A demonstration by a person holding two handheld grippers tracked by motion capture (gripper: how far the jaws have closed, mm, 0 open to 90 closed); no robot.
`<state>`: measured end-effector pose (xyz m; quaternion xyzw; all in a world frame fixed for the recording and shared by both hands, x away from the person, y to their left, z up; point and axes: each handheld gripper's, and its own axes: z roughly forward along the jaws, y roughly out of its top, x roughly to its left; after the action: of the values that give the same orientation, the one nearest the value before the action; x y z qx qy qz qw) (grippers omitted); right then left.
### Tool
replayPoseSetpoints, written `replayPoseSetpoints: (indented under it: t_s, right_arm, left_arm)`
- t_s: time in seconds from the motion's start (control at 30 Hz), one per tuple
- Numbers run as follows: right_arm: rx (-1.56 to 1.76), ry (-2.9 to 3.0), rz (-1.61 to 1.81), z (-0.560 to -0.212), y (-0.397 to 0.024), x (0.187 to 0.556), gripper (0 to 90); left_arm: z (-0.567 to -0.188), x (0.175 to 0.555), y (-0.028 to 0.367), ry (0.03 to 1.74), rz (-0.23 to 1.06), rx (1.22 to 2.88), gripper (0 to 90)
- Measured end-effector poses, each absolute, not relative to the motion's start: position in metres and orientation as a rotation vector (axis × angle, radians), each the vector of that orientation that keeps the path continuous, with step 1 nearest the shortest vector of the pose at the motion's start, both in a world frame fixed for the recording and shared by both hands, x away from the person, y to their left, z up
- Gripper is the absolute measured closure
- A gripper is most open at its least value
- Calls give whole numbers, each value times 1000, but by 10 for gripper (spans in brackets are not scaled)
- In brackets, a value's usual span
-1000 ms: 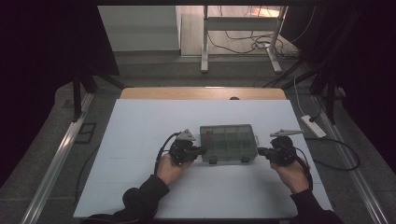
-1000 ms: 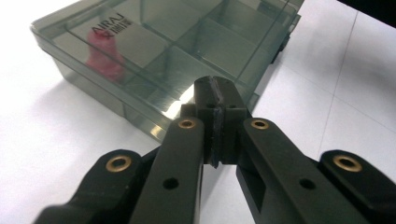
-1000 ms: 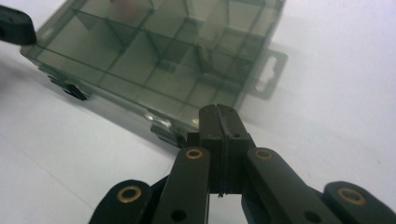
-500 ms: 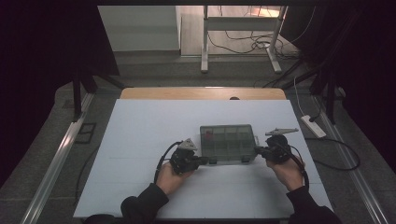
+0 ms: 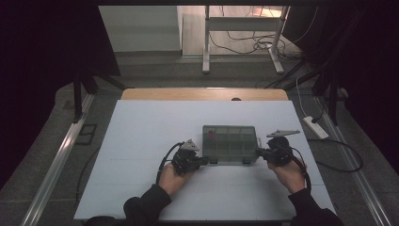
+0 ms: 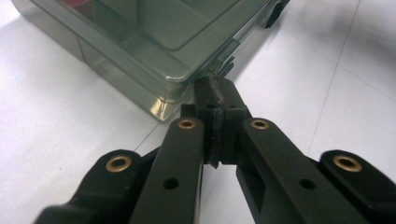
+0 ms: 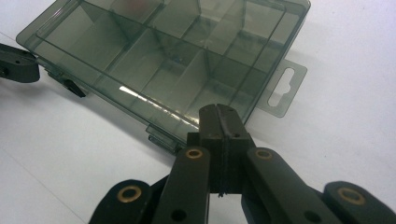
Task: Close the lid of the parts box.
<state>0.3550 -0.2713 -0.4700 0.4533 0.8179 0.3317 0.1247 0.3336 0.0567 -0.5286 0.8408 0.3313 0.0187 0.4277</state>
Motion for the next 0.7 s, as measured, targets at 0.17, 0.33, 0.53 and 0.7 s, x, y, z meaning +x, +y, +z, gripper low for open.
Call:
replayPoseSetpoints:
  t_s: [0.17, 0.33, 0.53, 0.7]
  right_arm:
    - [1324, 2381, 967, -470, -271, 355, 893]
    - [1310, 2363, 982, -468, -273, 352, 851]
    - [1290, 2359, 996, -465, -274, 346, 739]
    - [1284, 2362, 994, -465, -274, 340, 660]
  left_arm:
    - [-523, 331, 61, 815, 46, 2098, 883]
    - [-518, 327, 69, 809, 55, 2092, 828]
    - [-513, 321, 81, 821, 57, 2084, 732]
    - [-509, 313, 93, 836, 58, 2068, 650]
